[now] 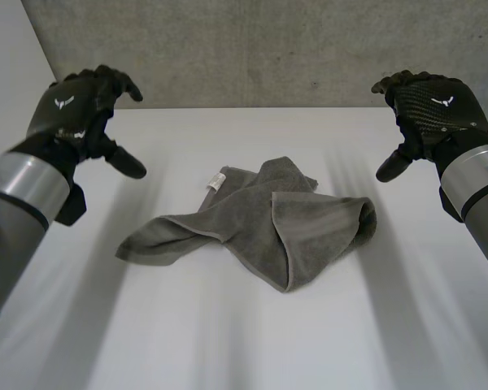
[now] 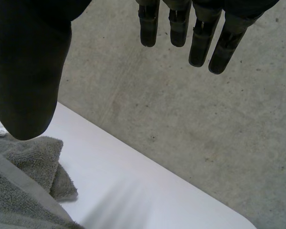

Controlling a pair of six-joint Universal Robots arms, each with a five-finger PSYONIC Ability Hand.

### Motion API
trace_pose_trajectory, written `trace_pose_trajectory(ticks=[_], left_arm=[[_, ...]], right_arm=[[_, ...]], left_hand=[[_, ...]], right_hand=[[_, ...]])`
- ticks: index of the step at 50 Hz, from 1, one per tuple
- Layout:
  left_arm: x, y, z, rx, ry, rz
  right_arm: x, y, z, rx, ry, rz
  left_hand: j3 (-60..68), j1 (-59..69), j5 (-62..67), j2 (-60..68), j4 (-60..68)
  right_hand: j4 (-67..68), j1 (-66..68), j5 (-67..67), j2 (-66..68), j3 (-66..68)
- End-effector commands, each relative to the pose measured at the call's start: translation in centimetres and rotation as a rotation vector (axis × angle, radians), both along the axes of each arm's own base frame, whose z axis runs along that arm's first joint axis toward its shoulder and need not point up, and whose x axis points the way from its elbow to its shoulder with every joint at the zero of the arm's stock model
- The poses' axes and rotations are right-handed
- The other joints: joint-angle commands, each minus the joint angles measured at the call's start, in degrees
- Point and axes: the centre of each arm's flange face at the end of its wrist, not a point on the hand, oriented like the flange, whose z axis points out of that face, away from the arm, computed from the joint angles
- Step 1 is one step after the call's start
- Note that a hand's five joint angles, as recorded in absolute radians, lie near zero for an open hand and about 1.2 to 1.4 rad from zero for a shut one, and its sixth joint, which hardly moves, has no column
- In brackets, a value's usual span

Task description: Fold the towel.

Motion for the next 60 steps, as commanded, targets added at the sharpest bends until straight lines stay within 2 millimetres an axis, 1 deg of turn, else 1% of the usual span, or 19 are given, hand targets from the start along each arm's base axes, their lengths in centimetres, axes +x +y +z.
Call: trace_pose_trajectory(ticks=[1,4,6,9,14,23,42,47,49,50,51,52,54,55,56,57,58,59,60], left_arm=[[-1.5,0.1,1.5,0.12,-0.038,-0.036],[-2.1,0.5,1.3,0.146,-0.053,-0.055],[-2.9,1.1,0.5,0.182,-0.073,-0.08],[-3.3,1.1,0.0,0.195,-0.082,-0.062],[-3.3,1.3,-0.2,0.197,-0.092,-0.022],[-3.2,1.4,-0.5,0.205,-0.099,-0.016],[-3.1,1.5,-0.1,0.189,-0.09,-0.016],[-3.1,1.6,-0.2,0.194,-0.101,-0.024],[-2.9,1.5,-0.9,0.204,-0.136,-0.027],[-2.9,1.5,-0.9,0.204,-0.136,-0.027],[-2.5,1.3,-1.6,0.21,-0.175,-0.028],[-2.5,1.3,-1.6,0.21,-0.175,-0.028],[-0.6,-0.3,-3.4,0.229,-0.266,0.016],[-0.6,-0.3,-3.5,0.229,-0.267,0.016],[0.3,-1.1,-4.3,0.234,-0.299,0.03],[0.8,-1.7,-5.5,0.25,-0.323,0.025],[0.8,-1.7,-5.5,0.25,-0.323,0.025],[1.0,-2.3,-7.0,0.274,-0.332,0.012],[1.0,-2.3,-7.0,0.274,-0.332,0.012]], right_arm=[[0.0,0.2,0.1,0.023,0.008,0.0],[-0.1,0.4,0.3,0.059,0.018,0.0],[-0.1,0.5,0.1,0.099,0.028,-0.003],[0.0,0.7,0.2,0.097,0.03,-0.008],[0.0,0.7,0.3,0.095,0.031,-0.011],[0.0,0.6,0.3,0.093,0.035,-0.009],[0.1,0.7,0.5,0.086,0.029,0.0],[0.8,0.6,0.5,0.052,0.027,0.061],[1.1,0.7,0.5,0.048,0.034,0.1],[1.5,0.8,0.4,0.04,0.052,0.148],[2.0,0.9,0.2,0.033,0.082,0.204],[2.0,0.9,0.2,0.033,0.082,0.205],[2.9,0.5,-1.6,0.027,0.176,0.29],[2.9,0.5,-1.6,0.027,0.176,0.29],[3.3,0.1,-2.5,0.02,0.233,0.319],[3.7,-0.4,-3.4,0.004,0.296,0.338],[3.7,-0.4,-3.4,0.004,0.296,0.338],[4.5,-0.5,-4.2,-0.012,0.356,0.362],[4.6,-0.5,-4.2,-0.012,0.357,0.363]], left_hand=[[-2.3,-2.4,-0.6,-2.3,-2.6],[-2.3,-2.4,-0.6,-2.3,-2.6],[-2.1,-2.2,-0.5,-2.1,-2.4],[-2.3,-2.4,-0.6,-2.3,-2.6],[-2.3,-2.4,-0.6,-2.3,-2.6],[-2.4,-2.5,-0.8,-2.5,-2.7],[-2.6,-2.7,-1.0,-2.6,-2.9],[-2.3,-2.4,-0.6,-2.3,-2.6],[-2.4,-2.5,-0.8,-2.5,-2.7],[-2.4,-2.5,-0.8,-2.5,-2.7],[-2.9,-3.0,-1.3,-3.0,-3.2],[-2.9,-3.0,-1.3,-3.0,-3.2],[-3.3,-3.4,-1.6,-3.3,-3.6],[-3.3,-3.4,-1.6,-3.3,-3.6],[-3.4,-3.5,-1.8,-3.5,-3.7],[-3.4,-3.5,-1.8,-3.5,-3.7],[-3.4,-3.5,-1.8,-3.5,-3.7],[-3.4,-3.5,-1.8,-3.5,-3.7],[-3.4,-3.5,-1.8,-3.5,-3.7]], right_hand=[[-4.6,-3.1,-3.3,-4.1,-4.0],[-4.6,-3.1,-3.3,-4.1,-4.0],[-4.6,-3.1,-3.3,-4.1,-4.0],[-4.6,-3.1,-3.3,-4.1,-4.0],[-4.6,-3.1,-3.3,-4.1,-4.0],[-4.6,-3.1,-3.3,-4.1,-4.0],[-4.6,-3.1,-3.3,-4.1,-4.0],[-4.6,-3.1,-3.3,-4.1,-4.0],[-4.6,-3.1,-3.3,-4.1,-4.0],[-4.6,-3.1,-3.3,-4.1,-4.0],[-4.6,-3.1,-3.3,-4.1,-4.0],[-4.6,-3.1,-3.3,-4.1,-4.0],[-4.6,-3.1,-3.3,-4.1,-4.0],[-4.6,-3.1,-3.3,-4.1,-4.0],[-4.6,-3.1,-3.3,-4.1,-4.0],[-4.6,-3.1,-3.3,-4.1,-4.0],[-4.6,-3.1,-3.3,-4.1,-4.0],[-4.6,-3.1,-3.3,-4.1,-4.0],[-4.6,-3.1,-3.3,-4.1,-4.0]])
